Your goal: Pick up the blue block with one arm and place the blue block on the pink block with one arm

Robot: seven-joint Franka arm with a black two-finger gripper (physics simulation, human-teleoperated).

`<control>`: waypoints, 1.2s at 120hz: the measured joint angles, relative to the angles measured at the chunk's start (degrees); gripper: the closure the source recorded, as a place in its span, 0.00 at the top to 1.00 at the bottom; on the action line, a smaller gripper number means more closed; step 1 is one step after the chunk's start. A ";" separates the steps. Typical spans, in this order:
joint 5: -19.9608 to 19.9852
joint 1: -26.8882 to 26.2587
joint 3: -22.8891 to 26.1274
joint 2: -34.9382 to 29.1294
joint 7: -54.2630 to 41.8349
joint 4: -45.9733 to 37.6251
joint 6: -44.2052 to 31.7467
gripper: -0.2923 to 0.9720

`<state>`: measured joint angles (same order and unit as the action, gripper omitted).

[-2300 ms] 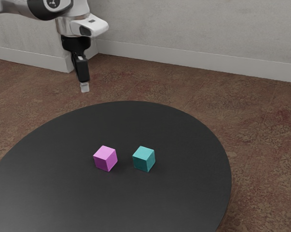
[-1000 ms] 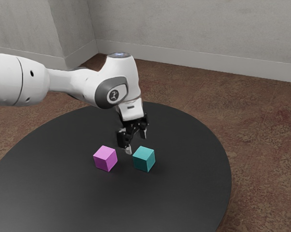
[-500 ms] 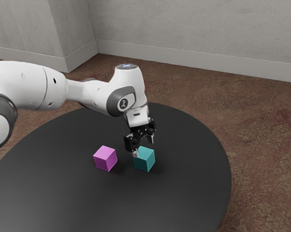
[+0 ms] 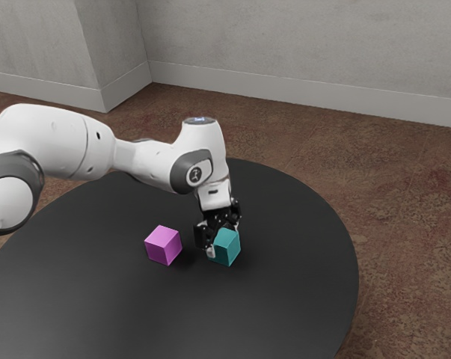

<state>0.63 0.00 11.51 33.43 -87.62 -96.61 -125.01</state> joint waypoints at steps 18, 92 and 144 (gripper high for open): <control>0.12 0.00 0.00 0.55 -0.19 -0.01 -0.16 0.69; 0.13 5.24 0.09 -15.89 -1.08 -7.23 7.18 0.53; 0.32 10.11 -0.08 -19.80 -5.82 -13.50 8.49 0.52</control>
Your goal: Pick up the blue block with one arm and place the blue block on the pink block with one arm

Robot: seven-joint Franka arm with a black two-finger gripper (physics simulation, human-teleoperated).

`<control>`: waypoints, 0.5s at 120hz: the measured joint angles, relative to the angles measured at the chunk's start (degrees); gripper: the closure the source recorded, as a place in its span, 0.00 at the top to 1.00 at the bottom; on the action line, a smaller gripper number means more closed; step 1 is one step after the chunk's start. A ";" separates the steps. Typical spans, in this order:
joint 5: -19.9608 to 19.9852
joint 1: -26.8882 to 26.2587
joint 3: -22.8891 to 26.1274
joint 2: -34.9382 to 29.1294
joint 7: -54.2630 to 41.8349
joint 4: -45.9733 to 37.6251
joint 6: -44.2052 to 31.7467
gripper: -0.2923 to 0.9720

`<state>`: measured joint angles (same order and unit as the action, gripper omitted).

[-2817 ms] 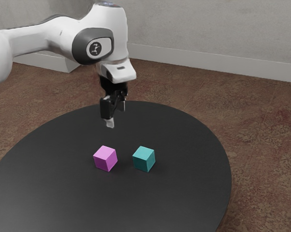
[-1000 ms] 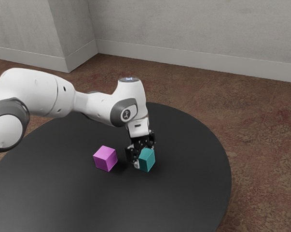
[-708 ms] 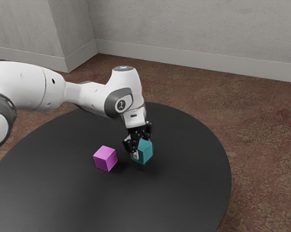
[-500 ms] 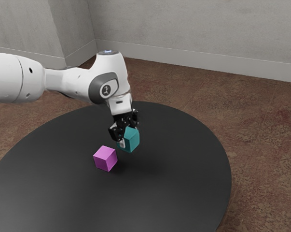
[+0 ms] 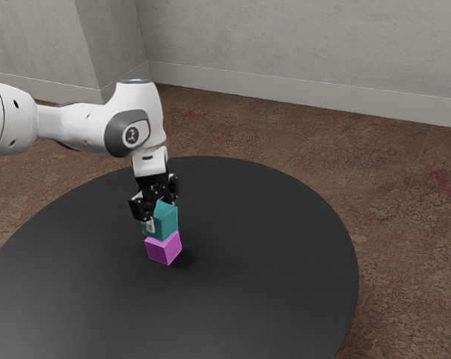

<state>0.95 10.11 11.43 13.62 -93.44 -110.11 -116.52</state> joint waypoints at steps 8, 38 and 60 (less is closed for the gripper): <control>0.01 0.67 -0.10 0.36 -0.61 -0.40 -1.72 0.52; -0.81 0.97 -0.87 2.11 -2.47 -1.34 -6.76 0.52; -0.77 1.03 -1.27 2.53 -3.43 -1.34 -8.56 0.52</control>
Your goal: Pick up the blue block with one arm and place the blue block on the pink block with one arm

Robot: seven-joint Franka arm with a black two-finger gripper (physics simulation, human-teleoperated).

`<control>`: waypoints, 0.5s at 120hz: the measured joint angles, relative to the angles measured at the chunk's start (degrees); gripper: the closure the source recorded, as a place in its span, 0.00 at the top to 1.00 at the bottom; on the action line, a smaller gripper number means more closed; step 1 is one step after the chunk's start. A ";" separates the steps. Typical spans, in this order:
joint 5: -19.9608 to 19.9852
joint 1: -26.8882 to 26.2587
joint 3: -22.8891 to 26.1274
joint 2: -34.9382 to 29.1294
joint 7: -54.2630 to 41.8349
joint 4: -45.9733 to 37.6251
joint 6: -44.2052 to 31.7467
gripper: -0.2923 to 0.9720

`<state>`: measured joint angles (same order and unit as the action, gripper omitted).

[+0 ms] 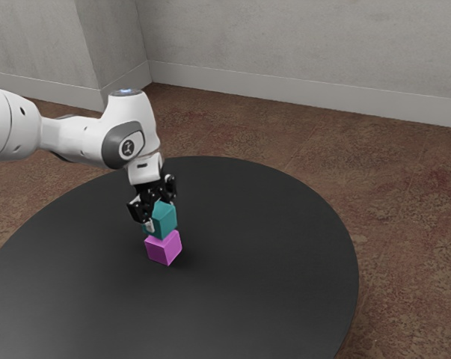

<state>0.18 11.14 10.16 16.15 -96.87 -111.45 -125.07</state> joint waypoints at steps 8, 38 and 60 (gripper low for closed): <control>0.01 -0.05 -0.04 -0.20 -0.28 -0.49 -0.34 0.52; 0.31 -0.07 -0.05 -0.29 -1.18 -1.72 -0.87 0.59; 0.49 -0.10 -0.05 -0.60 -1.83 -1.77 -0.80 0.69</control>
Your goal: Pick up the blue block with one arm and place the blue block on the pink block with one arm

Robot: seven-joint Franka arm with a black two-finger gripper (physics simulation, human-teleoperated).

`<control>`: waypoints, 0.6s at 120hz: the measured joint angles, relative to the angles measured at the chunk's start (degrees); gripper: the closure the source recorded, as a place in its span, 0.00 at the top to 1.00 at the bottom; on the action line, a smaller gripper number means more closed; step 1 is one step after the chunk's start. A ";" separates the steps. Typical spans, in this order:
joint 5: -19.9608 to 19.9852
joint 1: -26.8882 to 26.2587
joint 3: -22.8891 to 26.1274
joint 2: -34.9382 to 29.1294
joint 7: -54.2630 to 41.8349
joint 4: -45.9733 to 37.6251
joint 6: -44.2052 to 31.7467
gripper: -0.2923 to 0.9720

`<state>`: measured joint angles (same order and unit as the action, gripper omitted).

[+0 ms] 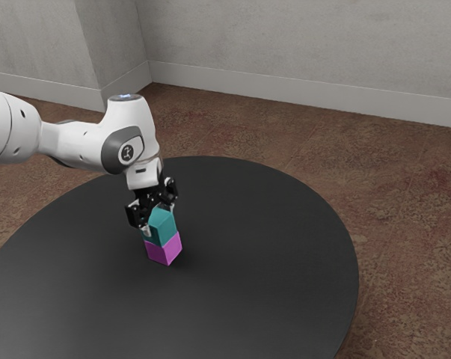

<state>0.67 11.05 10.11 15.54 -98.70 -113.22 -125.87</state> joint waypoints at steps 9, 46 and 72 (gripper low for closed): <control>0.42 -0.09 0.18 -2.26 -0.19 -0.18 0.76 0.72; 0.93 -6.01 0.09 -19.60 5.73 14.46 23.57 0.76; -2.70 -7.41 -1.06 -20.03 19.86 23.23 38.30 0.76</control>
<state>-2.03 3.64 9.04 -4.49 -78.84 -89.99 -87.57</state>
